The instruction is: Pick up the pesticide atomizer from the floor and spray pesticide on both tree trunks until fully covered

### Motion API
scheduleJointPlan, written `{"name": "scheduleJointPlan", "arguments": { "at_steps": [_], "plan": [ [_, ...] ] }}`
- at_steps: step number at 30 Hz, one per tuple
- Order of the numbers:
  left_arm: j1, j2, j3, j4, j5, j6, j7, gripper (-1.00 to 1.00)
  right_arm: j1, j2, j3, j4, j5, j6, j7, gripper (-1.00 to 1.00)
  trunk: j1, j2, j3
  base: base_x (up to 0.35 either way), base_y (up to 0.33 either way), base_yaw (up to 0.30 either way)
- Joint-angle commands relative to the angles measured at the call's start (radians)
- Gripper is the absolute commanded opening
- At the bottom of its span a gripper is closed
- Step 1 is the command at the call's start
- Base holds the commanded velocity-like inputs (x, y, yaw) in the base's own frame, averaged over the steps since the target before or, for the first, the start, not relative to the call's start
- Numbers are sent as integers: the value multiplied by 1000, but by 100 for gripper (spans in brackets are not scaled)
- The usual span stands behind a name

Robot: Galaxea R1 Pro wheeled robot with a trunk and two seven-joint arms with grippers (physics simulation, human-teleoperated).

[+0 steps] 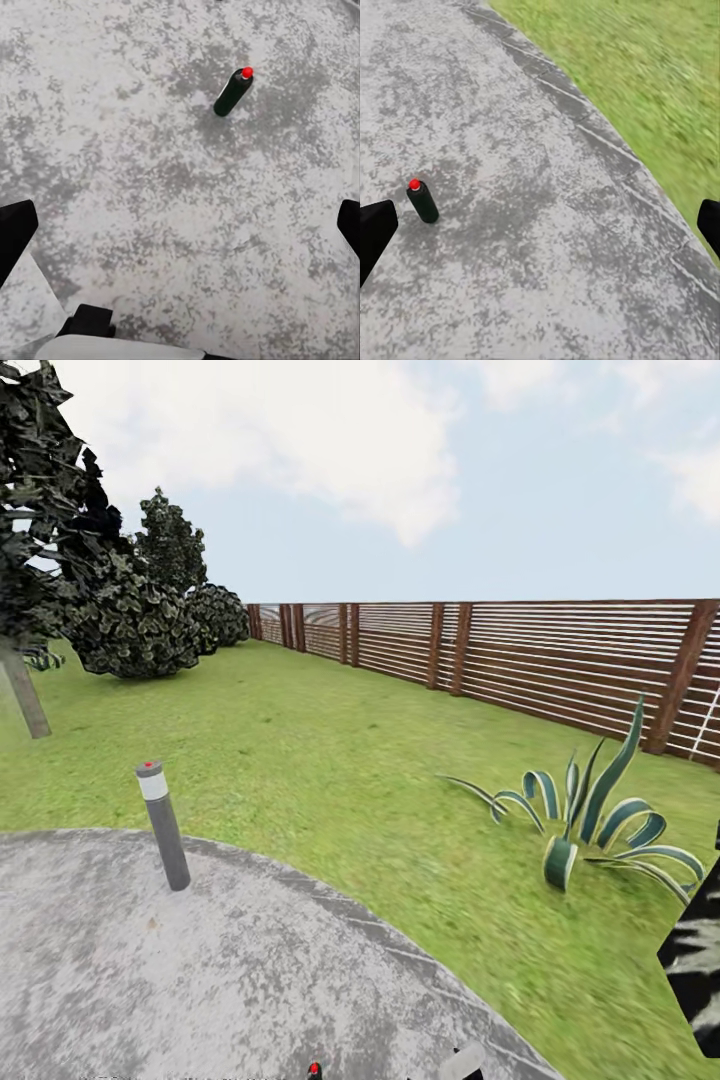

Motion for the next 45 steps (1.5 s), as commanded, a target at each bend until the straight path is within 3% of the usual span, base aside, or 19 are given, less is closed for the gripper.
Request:
{"name": "scheduleJointPlan", "arguments": {
  "at_steps": [1, 13, 30, 45],
  "plan": [
    [0, 0, 0, 0, 0, 0, 0, 100, 0, 0, 0, 0, 0, 0, 0, 100, 0, 0, -1, 37, -65, 297],
    [0, 0, 0, 0, 0, -1, 0, 100, 0, 0, 0, 0, 0, 0, 0, 100, 0, 0, -9, 9, -45, 297],
    [0, 0, 0, 0, 0, -1, 0, 100, 0, 0, 1, 0, 1, -1, 0, 100, 0, 0, -20, 0, -245, 293],
    [0, 0, 0, 0, 0, -1, 0, 100, 0, 0, 3, 0, 3, -2, 0, 100, 0, 0, -21, 126, -132, 32]
  ]
}}
